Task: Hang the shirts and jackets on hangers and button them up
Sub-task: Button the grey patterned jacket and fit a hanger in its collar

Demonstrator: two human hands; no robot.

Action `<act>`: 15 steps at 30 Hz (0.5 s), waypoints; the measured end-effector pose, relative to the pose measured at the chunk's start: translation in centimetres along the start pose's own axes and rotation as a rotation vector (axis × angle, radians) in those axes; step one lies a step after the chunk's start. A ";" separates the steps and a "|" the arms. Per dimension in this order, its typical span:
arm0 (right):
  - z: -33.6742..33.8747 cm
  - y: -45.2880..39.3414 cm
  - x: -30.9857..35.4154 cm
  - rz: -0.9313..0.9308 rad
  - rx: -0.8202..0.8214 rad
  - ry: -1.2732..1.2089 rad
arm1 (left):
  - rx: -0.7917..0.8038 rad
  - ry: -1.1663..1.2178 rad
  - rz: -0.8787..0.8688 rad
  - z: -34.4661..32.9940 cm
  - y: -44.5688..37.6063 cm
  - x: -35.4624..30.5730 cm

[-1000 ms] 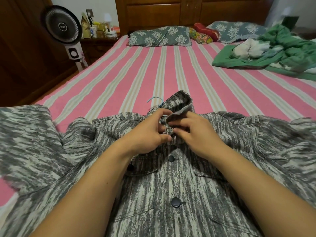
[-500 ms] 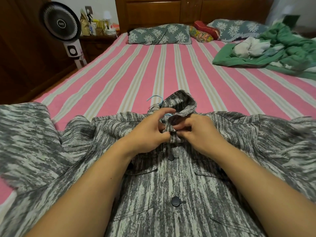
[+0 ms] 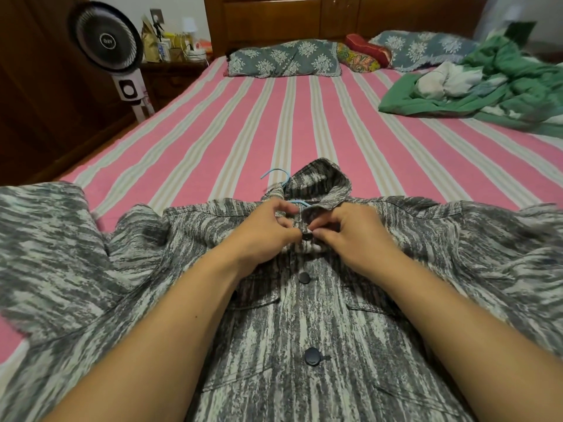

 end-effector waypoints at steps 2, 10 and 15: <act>0.2 0.0 0.3 0.044 -0.013 0.055 | -0.033 0.084 0.033 0.1 0.0 -0.2; -0.4 -0.2 -0.2 -0.062 0.011 0.053 | -0.001 0.065 -0.005 0.1 0.4 -1.2; -0.3 1.5 -0.3 -0.158 0.102 -0.154 | -0.101 0.053 0.030 0.9 0.2 -0.6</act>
Point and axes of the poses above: each hand's wrist, its own y-axis away from the middle knuckle, its own z-axis out of the back of the hand, x = y × z, the point moved 4 cm from there along -y, towards the middle knuckle, and after that the axes turned 7 degrees about -x, right-handed, at the moved point
